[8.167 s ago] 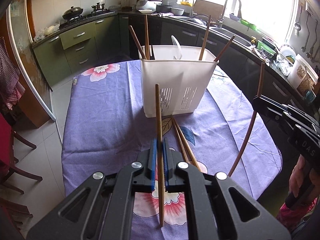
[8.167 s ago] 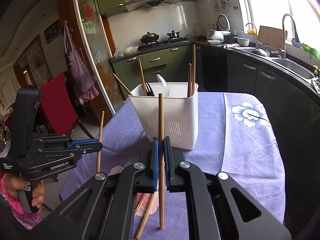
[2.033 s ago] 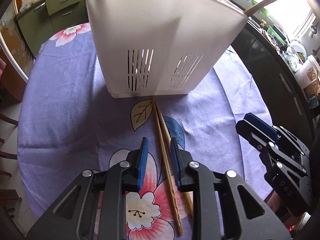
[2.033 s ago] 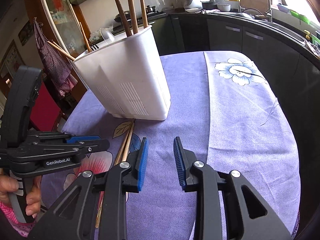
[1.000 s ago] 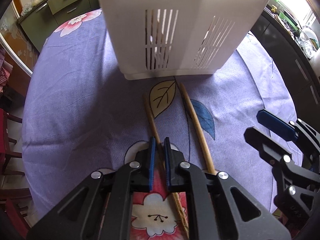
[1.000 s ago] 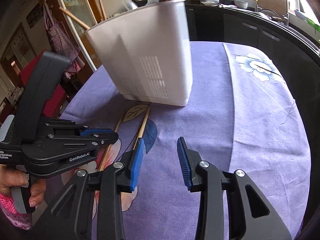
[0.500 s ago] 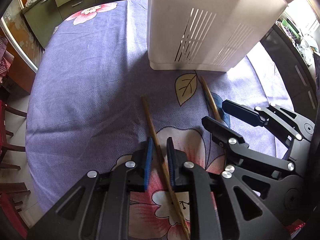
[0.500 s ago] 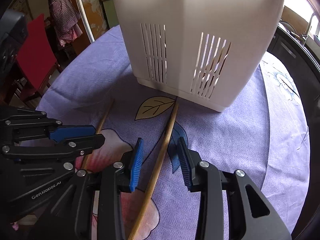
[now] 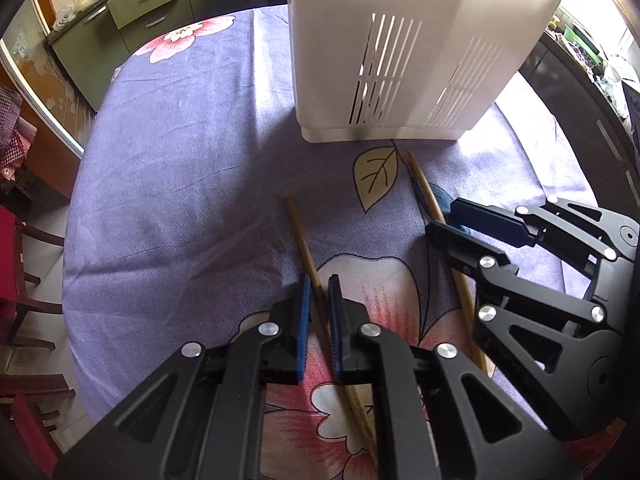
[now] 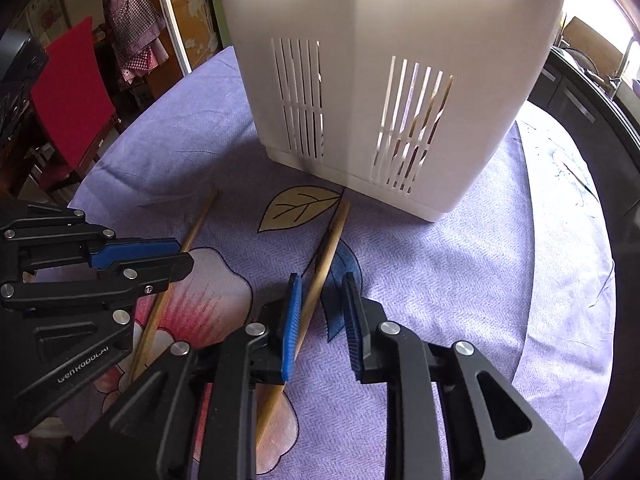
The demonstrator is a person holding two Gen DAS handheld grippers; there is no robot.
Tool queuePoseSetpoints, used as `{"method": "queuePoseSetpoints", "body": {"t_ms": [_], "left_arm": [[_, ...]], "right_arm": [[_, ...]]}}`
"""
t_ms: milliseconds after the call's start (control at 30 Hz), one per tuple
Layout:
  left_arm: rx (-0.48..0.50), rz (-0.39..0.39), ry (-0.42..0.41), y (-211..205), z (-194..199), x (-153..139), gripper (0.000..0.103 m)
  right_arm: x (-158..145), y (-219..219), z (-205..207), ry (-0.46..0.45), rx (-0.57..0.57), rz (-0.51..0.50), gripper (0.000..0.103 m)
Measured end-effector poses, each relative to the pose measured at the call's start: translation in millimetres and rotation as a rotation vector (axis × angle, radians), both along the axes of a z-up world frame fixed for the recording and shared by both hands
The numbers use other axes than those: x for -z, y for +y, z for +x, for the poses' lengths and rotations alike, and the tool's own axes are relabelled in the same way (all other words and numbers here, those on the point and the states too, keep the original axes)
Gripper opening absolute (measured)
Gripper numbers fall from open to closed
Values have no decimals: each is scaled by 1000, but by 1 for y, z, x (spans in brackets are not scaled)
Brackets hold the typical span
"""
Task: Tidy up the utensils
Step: 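Close the left gripper on a wooden chopstick while the right gripper closes on another, then lift both held chopsticks upright toward the white holder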
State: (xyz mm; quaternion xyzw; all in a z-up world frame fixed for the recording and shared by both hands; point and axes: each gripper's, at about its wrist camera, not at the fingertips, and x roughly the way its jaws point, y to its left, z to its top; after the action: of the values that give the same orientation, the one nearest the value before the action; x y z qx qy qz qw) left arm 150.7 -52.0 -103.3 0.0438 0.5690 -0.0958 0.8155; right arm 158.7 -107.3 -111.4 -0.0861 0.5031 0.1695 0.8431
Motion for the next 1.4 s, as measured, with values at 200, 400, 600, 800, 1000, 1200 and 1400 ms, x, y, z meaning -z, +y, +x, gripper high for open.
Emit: {"method": "queuePoseSetpoints", "body": {"t_ms": [200, 400, 600, 800, 1000, 1200, 1400], "left_arm": [[5, -11, -6, -1, 0, -1, 7], [8, -35, -26, 3, -2, -12, 6], [22, -52, -107, 6, -15, -47, 6], [37, -60, -199, 11, -36, -88, 6], [56, -73, -275, 11, -57, -120, 5], [72, -84, -323, 10, -70, -138, 5], [81, -98, -352, 12, -74, -149, 5]], "right_arm": [[-3, -15, -3, 10, 29, 41, 7], [-30, -42, -18, -32, 55, 163, 7], [-77, -68, -42, -137, 61, 260, 7], [-120, -88, -63, -223, 48, 311, 7], [-143, -90, -79, -269, 32, 330, 7], [-147, -85, -85, -279, 29, 334, 7], [-151, -82, -86, -295, 21, 340, 7]]}}
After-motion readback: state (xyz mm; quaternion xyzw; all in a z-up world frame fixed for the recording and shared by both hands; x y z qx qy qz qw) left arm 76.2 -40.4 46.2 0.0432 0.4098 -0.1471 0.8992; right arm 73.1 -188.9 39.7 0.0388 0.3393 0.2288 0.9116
